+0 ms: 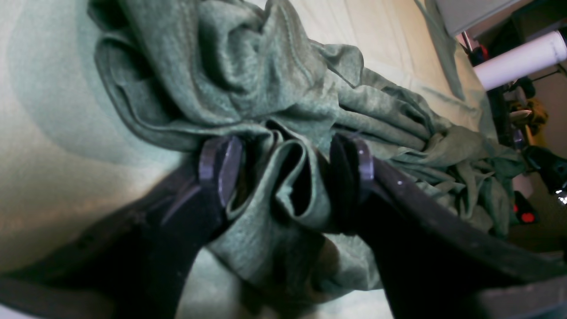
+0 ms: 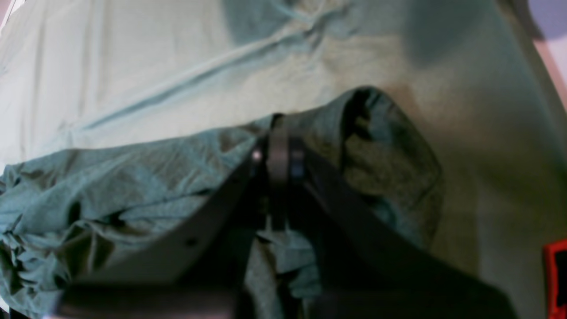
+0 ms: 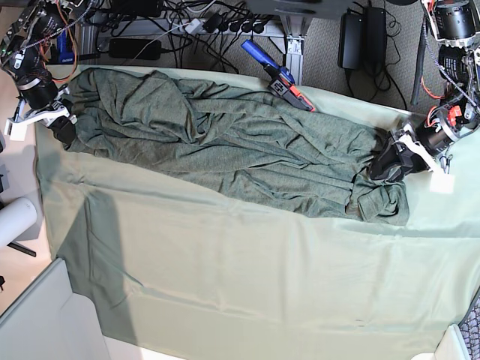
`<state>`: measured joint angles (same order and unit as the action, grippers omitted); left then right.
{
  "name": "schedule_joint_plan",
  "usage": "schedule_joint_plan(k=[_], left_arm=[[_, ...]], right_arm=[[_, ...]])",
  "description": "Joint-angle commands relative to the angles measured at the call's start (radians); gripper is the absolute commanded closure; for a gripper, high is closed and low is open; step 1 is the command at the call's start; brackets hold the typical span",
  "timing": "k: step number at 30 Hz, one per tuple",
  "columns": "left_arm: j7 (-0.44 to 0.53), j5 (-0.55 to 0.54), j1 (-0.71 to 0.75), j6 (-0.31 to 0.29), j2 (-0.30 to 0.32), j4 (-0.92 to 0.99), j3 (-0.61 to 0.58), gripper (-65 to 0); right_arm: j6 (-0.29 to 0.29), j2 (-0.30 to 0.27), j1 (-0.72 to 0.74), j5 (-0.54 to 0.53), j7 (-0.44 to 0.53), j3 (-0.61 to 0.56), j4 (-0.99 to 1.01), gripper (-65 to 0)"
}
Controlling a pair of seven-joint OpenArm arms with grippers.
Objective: Fold the T-shirt properly
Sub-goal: 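Regrasp the shirt end with the left gripper and tug it straight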
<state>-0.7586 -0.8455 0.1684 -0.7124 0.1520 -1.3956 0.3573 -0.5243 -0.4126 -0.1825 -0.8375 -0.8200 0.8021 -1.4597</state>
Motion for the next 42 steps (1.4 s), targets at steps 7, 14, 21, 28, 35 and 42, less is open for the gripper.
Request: schedule_joint_plan(k=[7,14,21,28,35,42], left_arm=[[0.006,0.035,-0.014,0.014,0.009,-0.001,0.002,-35.7],[0.006,0.058,-0.061,0.021,0.009,-0.001,0.002,-35.7],[0.002,0.088,-0.066,0.039,0.014,-0.001,0.002,-35.7],[0.003,0.07,-0.072,0.039,0.014,-0.001,0.002,-35.7],[0.003,0.047,-0.091,0.073,0.014,0.002,0.002,-35.7],[-0.002,0.094,-0.111,0.077,0.015,0.003,0.002,-35.7]], right_arm=[[-0.005,-0.024,0.007,-0.015,0.018,0.009,-0.018,0.0],[-0.005,-0.024,0.007,-0.015,0.018,0.009,-0.018,0.0],[-0.005,-0.024,0.007,-0.015,0.015,0.009,-0.018,0.0],[-0.005,-0.024,0.007,-0.015,0.015,0.009,-0.018,0.0],[-0.005,-0.024,0.007,-0.016,0.015,0.009,-0.018,0.0],[-0.005,-0.024,0.007,-0.015,0.014,0.009,-0.018,0.0]])
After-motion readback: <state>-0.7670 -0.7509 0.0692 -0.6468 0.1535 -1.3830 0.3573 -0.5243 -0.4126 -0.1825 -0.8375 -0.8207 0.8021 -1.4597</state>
